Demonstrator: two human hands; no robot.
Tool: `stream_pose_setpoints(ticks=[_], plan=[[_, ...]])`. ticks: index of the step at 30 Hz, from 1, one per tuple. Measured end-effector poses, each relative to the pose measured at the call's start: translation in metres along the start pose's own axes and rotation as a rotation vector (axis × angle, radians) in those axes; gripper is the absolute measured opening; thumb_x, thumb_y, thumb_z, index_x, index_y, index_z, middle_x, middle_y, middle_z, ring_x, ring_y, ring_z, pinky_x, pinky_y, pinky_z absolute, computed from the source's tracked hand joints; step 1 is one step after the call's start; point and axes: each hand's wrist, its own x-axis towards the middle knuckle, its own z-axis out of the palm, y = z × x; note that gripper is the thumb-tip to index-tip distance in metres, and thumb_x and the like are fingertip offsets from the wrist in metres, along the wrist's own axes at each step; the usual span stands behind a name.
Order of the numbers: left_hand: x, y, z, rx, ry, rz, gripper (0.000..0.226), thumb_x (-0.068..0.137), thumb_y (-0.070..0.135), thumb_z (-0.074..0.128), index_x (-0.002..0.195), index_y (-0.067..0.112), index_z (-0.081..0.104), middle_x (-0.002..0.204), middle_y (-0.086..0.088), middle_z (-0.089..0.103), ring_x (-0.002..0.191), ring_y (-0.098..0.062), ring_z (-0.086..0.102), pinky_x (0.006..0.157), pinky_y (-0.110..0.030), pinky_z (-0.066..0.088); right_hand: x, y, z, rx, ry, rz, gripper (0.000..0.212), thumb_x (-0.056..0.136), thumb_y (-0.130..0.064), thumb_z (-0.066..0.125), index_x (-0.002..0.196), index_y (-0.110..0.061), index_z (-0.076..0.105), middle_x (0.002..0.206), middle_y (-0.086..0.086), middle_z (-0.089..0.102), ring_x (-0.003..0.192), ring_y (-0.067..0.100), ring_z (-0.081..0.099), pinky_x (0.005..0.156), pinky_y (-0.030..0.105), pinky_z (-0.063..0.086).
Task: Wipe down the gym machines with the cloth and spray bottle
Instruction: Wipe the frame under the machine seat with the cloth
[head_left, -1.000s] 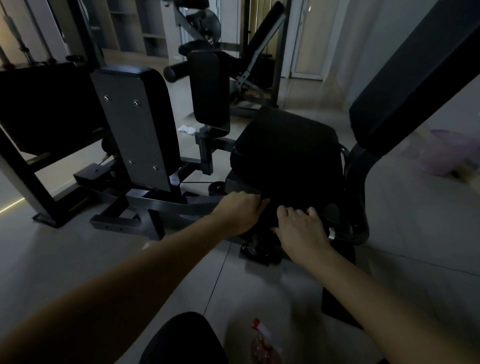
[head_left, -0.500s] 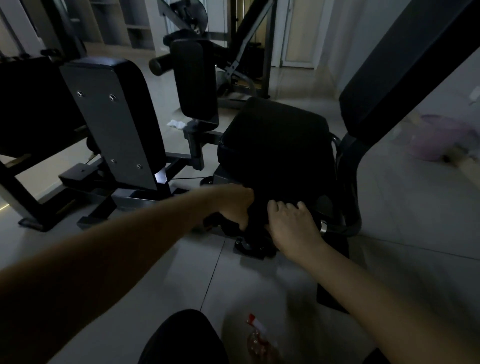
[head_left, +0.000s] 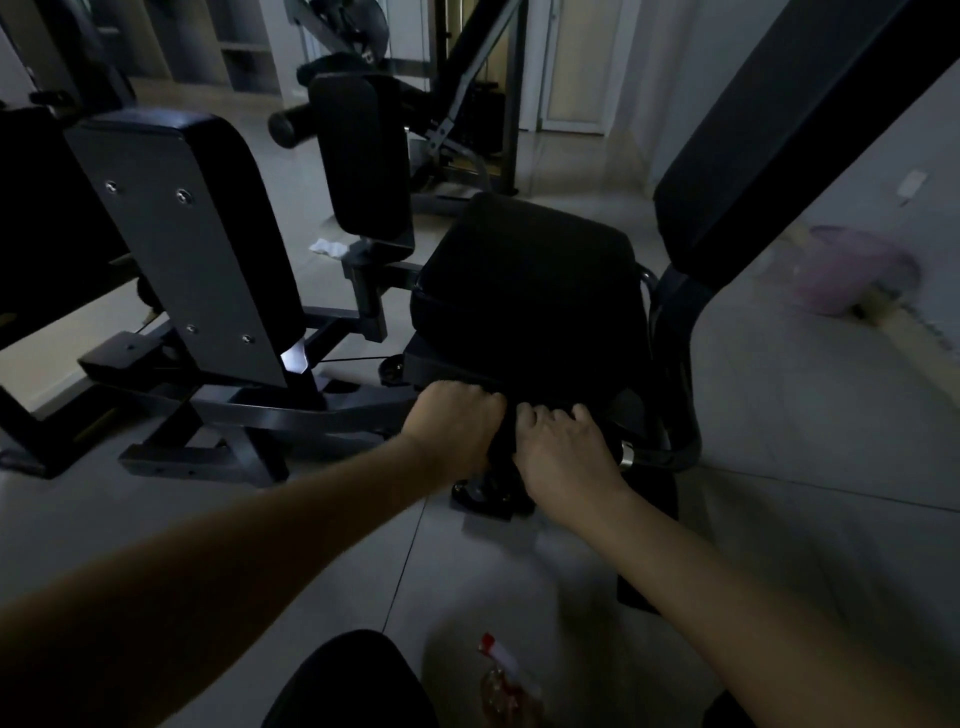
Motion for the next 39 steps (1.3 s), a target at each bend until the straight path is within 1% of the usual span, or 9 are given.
stream_pose_setpoints(ticks=[5, 8, 14, 19, 23, 27, 30, 36, 39], plan=[[0.038, -0.023, -0.028, -0.478, -0.746, 0.026, 0.014, 0.082, 0.025, 0.077, 0.085, 0.018, 0.065, 0.088, -0.003, 0.068, 0.083, -0.023, 0.068, 0.081, -0.036, 0.058, -0.002, 0.005, -0.006, 0.037, -0.027, -0.026, 0.035, 0.092, -0.016, 0.051, 0.126, -0.006, 0.049, 0.105, 0.012, 0.064, 0.093, 0.030, 0.063, 0.091, 0.043, 0.039], [0.048, -0.025, -0.025, -0.545, -0.889, -0.016, 0.023, 0.079, 0.029, 0.080, 0.097, 0.016, 0.073, 0.100, -0.007, 0.073, 0.092, -0.024, 0.071, 0.091, -0.041, 0.058, -0.002, 0.005, -0.011, 0.058, -0.054, -0.025, 0.039, 0.094, -0.018, 0.048, 0.131, -0.006, 0.043, 0.112, 0.011, 0.062, 0.101, 0.029, 0.061, 0.097, 0.043, 0.037], [0.015, -0.002, -0.002, -0.152, -0.234, -0.101, 0.025, 0.089, 0.042, 0.063, 0.094, 0.017, 0.061, 0.071, 0.004, 0.055, 0.071, -0.021, 0.061, 0.070, -0.034, 0.054, -0.003, 0.002, -0.013, 0.060, -0.074, 0.008, 0.029, 0.094, -0.015, 0.045, 0.122, -0.008, 0.044, 0.112, 0.012, 0.062, 0.101, 0.030, 0.061, 0.096, 0.045, 0.038], [-0.009, 0.015, 0.013, -0.007, 0.168, -0.123, 0.024, 0.090, 0.038, 0.063, 0.107, 0.023, 0.056, 0.095, 0.001, 0.068, 0.088, -0.020, 0.065, 0.080, -0.034, 0.048, -0.004, 0.000, -0.015, 0.085, -0.070, 0.012, 0.030, 0.097, -0.023, 0.049, 0.122, -0.007, 0.044, 0.115, 0.012, 0.061, 0.103, 0.029, 0.060, 0.094, 0.043, 0.040], [0.014, 0.001, -0.003, -0.074, -0.139, -0.003, 0.018, 0.090, 0.037, 0.062, 0.094, 0.019, 0.063, 0.083, 0.001, 0.067, 0.081, -0.024, 0.069, 0.063, -0.032, 0.046, -0.004, 0.000, -0.018, 0.094, -0.094, 0.022, 0.036, 0.094, -0.019, 0.051, 0.126, -0.006, 0.041, 0.119, 0.014, 0.059, 0.108, 0.031, 0.059, 0.097, 0.044, 0.039], [0.041, -0.016, -0.025, -0.432, -0.726, 0.006, 0.020, 0.081, 0.029, 0.077, 0.086, 0.016, 0.063, 0.082, 0.001, 0.064, 0.079, -0.021, 0.066, 0.071, -0.033, 0.057, -0.004, 0.001, -0.017, 0.101, -0.099, 0.017, 0.038, 0.094, -0.022, 0.051, 0.128, -0.006, 0.044, 0.118, 0.013, 0.060, 0.106, 0.031, 0.059, 0.097, 0.043, 0.037], [0.049, -0.019, -0.033, -0.548, -0.894, -0.036, 0.018, 0.083, 0.029, 0.078, 0.090, 0.017, 0.066, 0.090, -0.002, 0.069, 0.084, -0.021, 0.067, 0.076, -0.032, 0.057, -0.003, 0.001, -0.014, 0.108, -0.098, 0.021, 0.039, 0.094, -0.021, 0.048, 0.130, -0.006, 0.043, 0.117, 0.013, 0.060, 0.106, 0.031, 0.059, 0.096, 0.043, 0.038], [0.012, 0.006, -0.008, -0.130, -0.189, -0.115, 0.022, 0.088, 0.044, 0.065, 0.089, 0.023, 0.059, 0.073, 0.003, 0.059, 0.071, -0.020, 0.064, 0.070, -0.034, 0.055, -0.004, -0.002, -0.016, 0.133, -0.076, 0.049, 0.031, 0.097, -0.018, 0.043, 0.126, -0.006, 0.043, 0.120, 0.015, 0.059, 0.109, 0.032, 0.059, 0.093, 0.041, 0.041], [-0.006, 0.018, 0.022, 0.048, 0.074, -0.153, 0.044, 0.080, 0.052, 0.075, 0.109, 0.024, 0.058, 0.091, 0.002, 0.067, 0.087, -0.018, 0.066, 0.084, -0.037, 0.051, -0.004, 0.000, -0.013, 0.117, -0.073, 0.017, 0.031, 0.099, -0.022, 0.046, 0.125, -0.005, 0.043, 0.120, 0.016, 0.059, 0.108, 0.031, 0.059, 0.092, 0.039, 0.043]])
